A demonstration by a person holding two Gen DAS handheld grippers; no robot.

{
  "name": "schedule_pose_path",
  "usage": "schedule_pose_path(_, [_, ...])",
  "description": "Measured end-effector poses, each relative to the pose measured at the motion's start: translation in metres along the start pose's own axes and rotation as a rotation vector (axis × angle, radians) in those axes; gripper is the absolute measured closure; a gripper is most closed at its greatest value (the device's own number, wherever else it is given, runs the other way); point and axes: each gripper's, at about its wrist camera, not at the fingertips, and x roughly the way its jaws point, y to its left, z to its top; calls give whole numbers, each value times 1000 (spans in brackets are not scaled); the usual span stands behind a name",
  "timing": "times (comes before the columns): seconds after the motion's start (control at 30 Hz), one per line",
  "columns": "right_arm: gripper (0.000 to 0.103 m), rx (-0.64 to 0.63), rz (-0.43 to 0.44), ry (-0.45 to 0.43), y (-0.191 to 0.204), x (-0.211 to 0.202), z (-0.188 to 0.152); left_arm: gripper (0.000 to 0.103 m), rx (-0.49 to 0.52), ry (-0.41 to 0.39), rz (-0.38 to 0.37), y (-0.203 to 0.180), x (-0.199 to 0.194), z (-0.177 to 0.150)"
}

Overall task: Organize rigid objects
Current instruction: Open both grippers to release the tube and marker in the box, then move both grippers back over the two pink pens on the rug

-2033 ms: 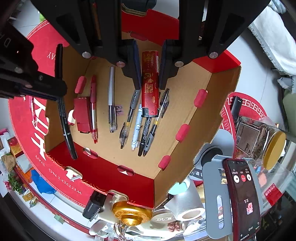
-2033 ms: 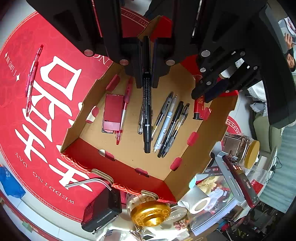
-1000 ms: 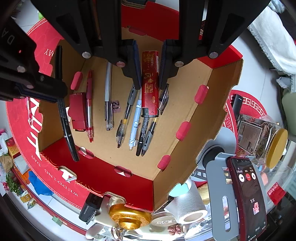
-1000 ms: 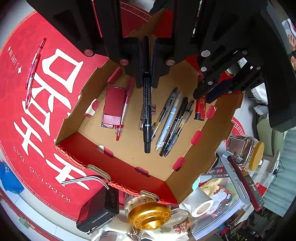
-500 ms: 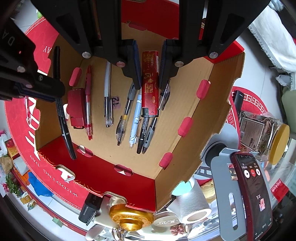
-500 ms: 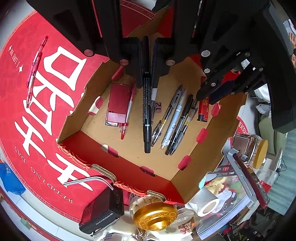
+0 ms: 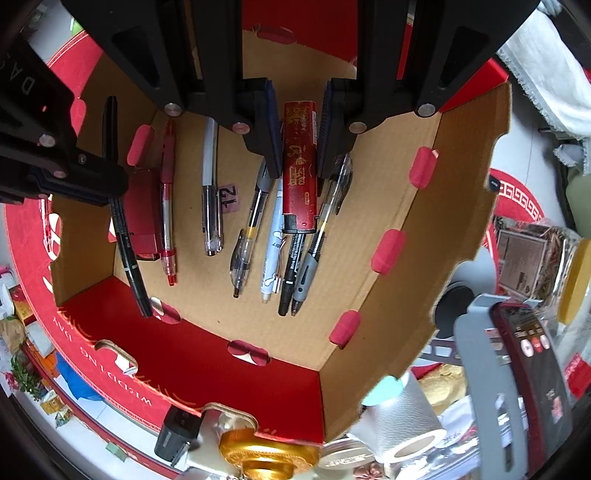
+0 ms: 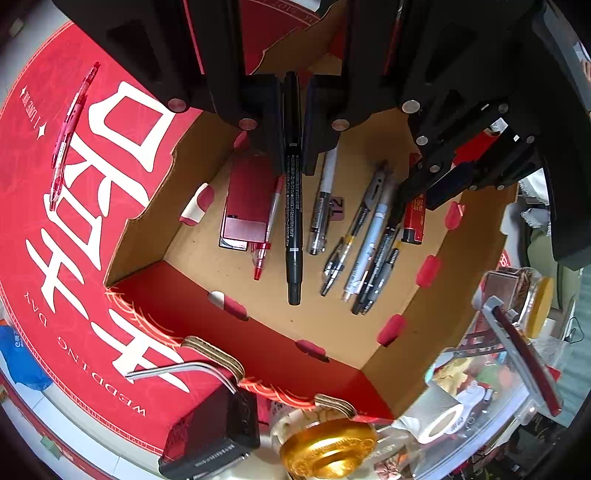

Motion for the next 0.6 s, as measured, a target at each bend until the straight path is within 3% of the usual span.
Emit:
schedule_pose_path(0.17, [93,-2,-12,20,-2,11,2,82,22,7,4,-4,11,3])
schedule_pose_path(0.2, [93,-2,-18,22,-3,12,2,78,26,7,9,-5,13,4])
schedule_pose_path(0.27, [93,-5,-22,18,-3,13,3,46,33,2,13,-7,15,3])
schedule_pose_path(0.3, [93,-9,-18,18,-3,12,3,23,30,-6,7,-6,14,3])
schedule_pose_path(0.33, [90,-16,-20,14,-2,10,3,12,28,-16,-2,-5,12,3])
schedule_pose_path(0.4, [47,-35,-42,-13,-1,3,3,0,33,-34,-9,-5,9,2])
schedule_pose_path(0.43, [23,-47,-19,-48,0,-3,2,0,29,-47,-18,-4,8,2])
schedule_pose_path(0.6, [22,-101,-59,-134,10,-33,-5,0,-13,-43,-37,3,11,3])
